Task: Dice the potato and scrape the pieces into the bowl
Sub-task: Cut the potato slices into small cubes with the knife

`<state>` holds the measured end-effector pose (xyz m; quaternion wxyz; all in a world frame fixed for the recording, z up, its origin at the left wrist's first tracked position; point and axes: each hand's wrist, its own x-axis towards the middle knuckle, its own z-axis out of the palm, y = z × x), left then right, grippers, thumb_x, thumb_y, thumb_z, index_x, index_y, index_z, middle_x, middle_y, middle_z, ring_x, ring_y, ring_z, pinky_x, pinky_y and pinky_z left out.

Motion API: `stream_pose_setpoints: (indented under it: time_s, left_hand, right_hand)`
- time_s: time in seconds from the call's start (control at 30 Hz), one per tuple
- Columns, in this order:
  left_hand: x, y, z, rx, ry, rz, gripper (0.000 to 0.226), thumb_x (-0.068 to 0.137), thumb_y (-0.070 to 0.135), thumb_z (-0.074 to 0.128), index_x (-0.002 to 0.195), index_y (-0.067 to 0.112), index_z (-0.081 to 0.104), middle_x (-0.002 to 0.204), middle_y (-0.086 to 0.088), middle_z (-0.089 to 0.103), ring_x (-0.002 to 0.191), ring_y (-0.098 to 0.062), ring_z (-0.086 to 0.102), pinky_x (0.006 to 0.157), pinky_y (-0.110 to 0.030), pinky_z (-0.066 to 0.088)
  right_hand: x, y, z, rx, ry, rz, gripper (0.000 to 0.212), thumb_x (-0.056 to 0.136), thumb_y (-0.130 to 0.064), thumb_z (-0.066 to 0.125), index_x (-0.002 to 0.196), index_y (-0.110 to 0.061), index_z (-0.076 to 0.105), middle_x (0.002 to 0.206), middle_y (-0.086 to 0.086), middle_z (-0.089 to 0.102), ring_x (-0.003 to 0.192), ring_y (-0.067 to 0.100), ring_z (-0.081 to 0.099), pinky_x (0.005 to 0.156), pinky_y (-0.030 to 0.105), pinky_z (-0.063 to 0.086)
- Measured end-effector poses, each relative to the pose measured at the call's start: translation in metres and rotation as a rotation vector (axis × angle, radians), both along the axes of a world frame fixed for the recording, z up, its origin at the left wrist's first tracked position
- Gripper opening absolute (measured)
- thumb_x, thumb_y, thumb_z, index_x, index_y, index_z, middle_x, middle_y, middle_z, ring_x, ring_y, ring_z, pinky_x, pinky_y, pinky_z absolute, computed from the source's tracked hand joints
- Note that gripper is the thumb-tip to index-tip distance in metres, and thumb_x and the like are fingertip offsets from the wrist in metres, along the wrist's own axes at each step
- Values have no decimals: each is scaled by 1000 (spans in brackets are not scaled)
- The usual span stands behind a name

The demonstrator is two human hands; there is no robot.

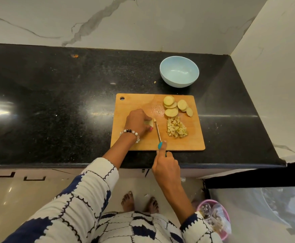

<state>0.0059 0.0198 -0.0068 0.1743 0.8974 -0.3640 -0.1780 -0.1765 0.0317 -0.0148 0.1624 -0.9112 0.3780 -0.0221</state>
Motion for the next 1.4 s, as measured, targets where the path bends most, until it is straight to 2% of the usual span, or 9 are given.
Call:
stream_pose_setpoints:
  time_s: [0.1,0.4,0.53,0.7,0.83,0.97,1.23,1.33,1.4]
  left_hand:
    - [-1,0,-1,4,8,10,51,68,35,80,115,23,66,112,-1,59,102,-21,55,86,-31,47]
    - [-3,2,-1,0,-23,26,50,73,34,76,120,23,63,114,-3,59,105,-22,53,85,-28,43]
    - [-4,4,-2,8,-31,12,51,77,34,73,125,23,59,116,-5,57,108,-23,52,88,-28,42]
    - [-4,7,-2,6,-49,-10,52,79,34,70,127,23,56,117,-6,57,109,-23,52,87,-29,42]
    - [-2,8,-1,28,-54,-44,50,81,33,68,129,25,55,115,-5,56,107,-23,51,85,-28,42]
    - [-1,7,-3,23,-43,-26,49,80,34,70,126,25,57,115,-4,56,107,-22,51,86,-29,43]
    - [-1,6,-5,-14,-37,3,48,77,35,72,123,23,61,114,-3,59,105,-22,54,85,-30,46]
    - [-2,6,-7,-31,-18,38,48,75,35,75,120,23,63,112,-2,59,103,-20,54,84,-28,44]
    - [-3,6,-9,-40,-11,48,49,74,34,75,120,22,63,111,-1,59,102,-20,54,83,-26,43]
  right_hand:
    - [-9,-2,-1,48,-86,-58,56,102,-24,26,150,-5,3,105,14,54,83,28,57,62,32,34]
    - [16,-12,-6,99,-85,-72,54,102,-27,26,149,-5,12,107,16,58,84,28,58,63,32,36]
    - [-5,-10,-4,95,-116,-169,54,102,-25,29,149,-2,16,94,15,57,71,24,50,60,33,34]
    - [6,-5,-2,115,-153,-52,54,102,-28,29,148,-4,17,100,15,61,80,26,57,62,31,33]
    - [13,-5,0,114,-113,-9,54,102,-29,26,150,-7,14,98,11,60,80,22,58,61,29,34]
    - [16,-3,7,94,-21,1,55,102,-27,25,150,-7,7,109,14,58,89,28,59,64,31,32]
    - [39,-9,2,102,120,17,63,99,-14,33,149,-3,-4,118,18,53,96,31,59,71,35,45]
    - [17,2,1,39,92,37,63,97,-14,41,148,1,6,107,18,57,82,30,61,58,33,36]
    - [-3,13,0,-48,117,61,65,82,-12,69,136,8,39,74,12,59,48,22,55,44,26,26]
